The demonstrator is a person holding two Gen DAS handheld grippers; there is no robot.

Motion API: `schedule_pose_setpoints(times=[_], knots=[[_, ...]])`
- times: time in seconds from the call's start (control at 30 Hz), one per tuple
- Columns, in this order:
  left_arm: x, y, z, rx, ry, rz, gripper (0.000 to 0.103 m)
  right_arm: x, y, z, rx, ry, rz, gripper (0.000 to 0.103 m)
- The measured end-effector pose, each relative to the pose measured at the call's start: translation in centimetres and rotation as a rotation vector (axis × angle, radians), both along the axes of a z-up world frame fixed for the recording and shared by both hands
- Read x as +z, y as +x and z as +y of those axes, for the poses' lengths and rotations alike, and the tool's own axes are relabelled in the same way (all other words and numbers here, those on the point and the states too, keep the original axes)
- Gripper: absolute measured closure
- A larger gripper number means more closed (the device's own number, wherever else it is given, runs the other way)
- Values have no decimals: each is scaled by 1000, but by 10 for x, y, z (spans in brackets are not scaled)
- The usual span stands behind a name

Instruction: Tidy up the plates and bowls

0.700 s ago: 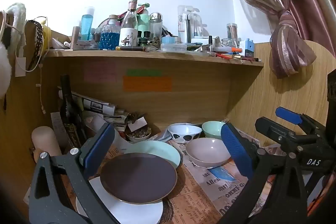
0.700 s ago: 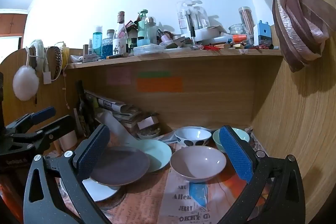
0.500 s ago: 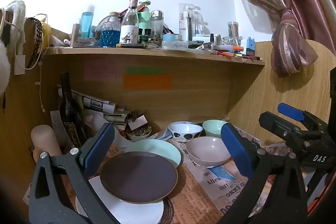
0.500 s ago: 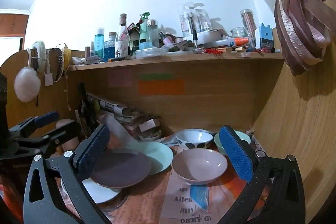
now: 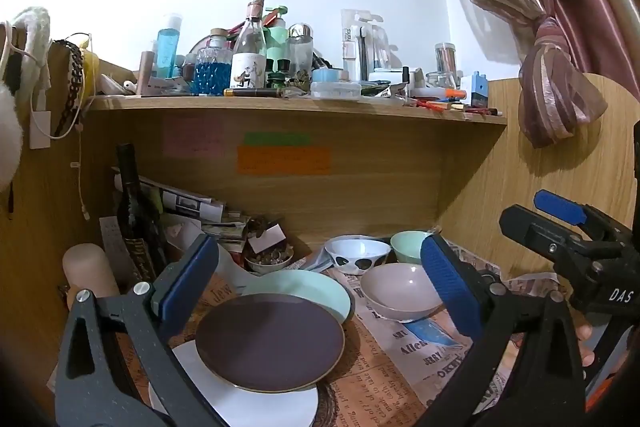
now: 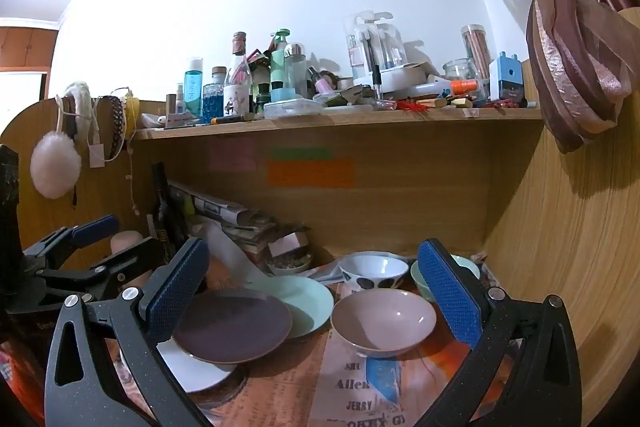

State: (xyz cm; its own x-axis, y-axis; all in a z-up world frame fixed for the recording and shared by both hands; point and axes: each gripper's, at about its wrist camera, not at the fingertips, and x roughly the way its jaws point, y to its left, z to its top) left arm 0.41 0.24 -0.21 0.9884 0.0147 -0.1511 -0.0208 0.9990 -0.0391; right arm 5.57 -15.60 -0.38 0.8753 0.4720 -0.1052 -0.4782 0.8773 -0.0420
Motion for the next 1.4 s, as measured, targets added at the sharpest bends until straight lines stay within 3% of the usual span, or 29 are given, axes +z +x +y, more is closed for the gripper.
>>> schedule_pose_setpoints(times=[1.4], knots=[[0, 1, 1, -3, -10, 7, 0, -2, -6, 4, 3, -8, -17, 0]])
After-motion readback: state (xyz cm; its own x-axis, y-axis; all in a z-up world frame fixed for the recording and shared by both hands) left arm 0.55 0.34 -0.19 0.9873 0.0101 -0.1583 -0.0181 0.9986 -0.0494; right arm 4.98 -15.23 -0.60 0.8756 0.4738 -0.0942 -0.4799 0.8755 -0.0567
